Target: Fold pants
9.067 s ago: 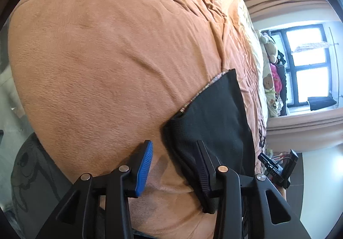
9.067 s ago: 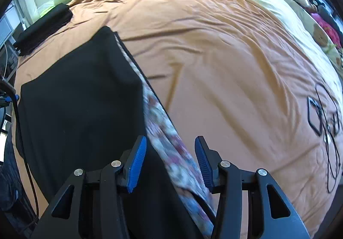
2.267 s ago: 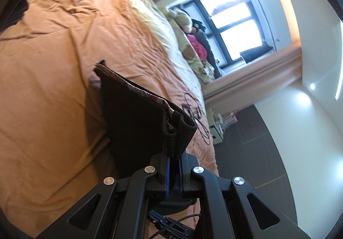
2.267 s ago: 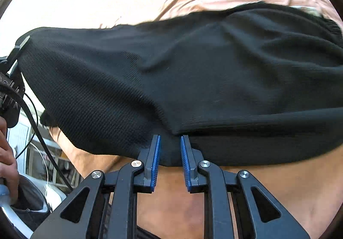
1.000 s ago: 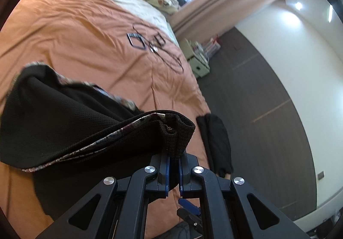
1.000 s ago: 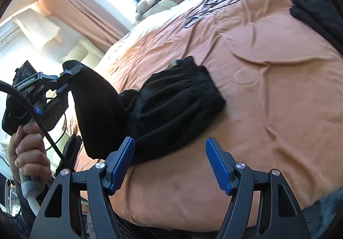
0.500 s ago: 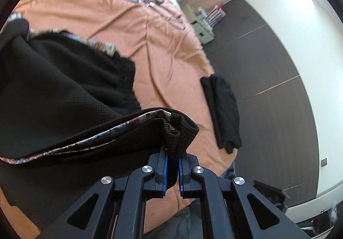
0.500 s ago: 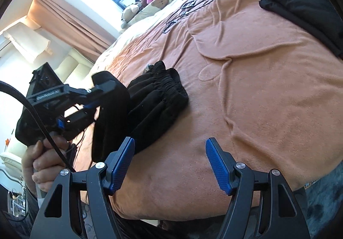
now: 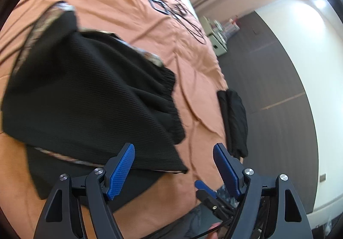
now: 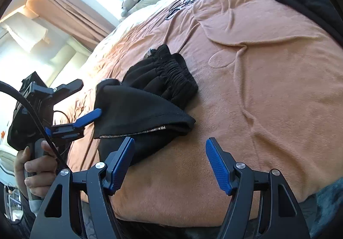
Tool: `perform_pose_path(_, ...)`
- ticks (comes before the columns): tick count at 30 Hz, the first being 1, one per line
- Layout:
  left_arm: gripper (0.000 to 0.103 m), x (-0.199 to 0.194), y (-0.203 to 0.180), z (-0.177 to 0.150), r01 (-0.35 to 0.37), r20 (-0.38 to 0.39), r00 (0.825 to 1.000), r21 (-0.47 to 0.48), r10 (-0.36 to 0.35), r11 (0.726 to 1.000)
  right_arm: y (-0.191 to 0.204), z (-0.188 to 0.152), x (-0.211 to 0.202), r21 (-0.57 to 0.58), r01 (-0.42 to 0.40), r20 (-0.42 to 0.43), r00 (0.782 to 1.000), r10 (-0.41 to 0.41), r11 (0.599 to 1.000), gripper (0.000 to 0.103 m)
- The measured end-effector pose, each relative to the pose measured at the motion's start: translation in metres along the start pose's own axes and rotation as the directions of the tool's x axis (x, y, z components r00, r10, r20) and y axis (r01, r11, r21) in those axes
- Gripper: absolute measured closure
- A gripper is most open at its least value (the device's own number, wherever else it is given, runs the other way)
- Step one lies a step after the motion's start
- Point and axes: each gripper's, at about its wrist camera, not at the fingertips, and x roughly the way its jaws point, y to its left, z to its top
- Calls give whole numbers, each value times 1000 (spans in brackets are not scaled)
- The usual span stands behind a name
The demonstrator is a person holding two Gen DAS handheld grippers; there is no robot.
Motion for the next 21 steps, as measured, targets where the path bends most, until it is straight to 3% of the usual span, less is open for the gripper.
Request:
perform_pose_path(10,25,-36,67,1,-50,50,997,-113,56,992,9,3,20,-22,51,-33,998,-52,998,35)
perform_pose_path(21,25,-46,121,5,-92,68,992,-213,109,973,21,6,33,-36,74,-61,995,-76,997,35)
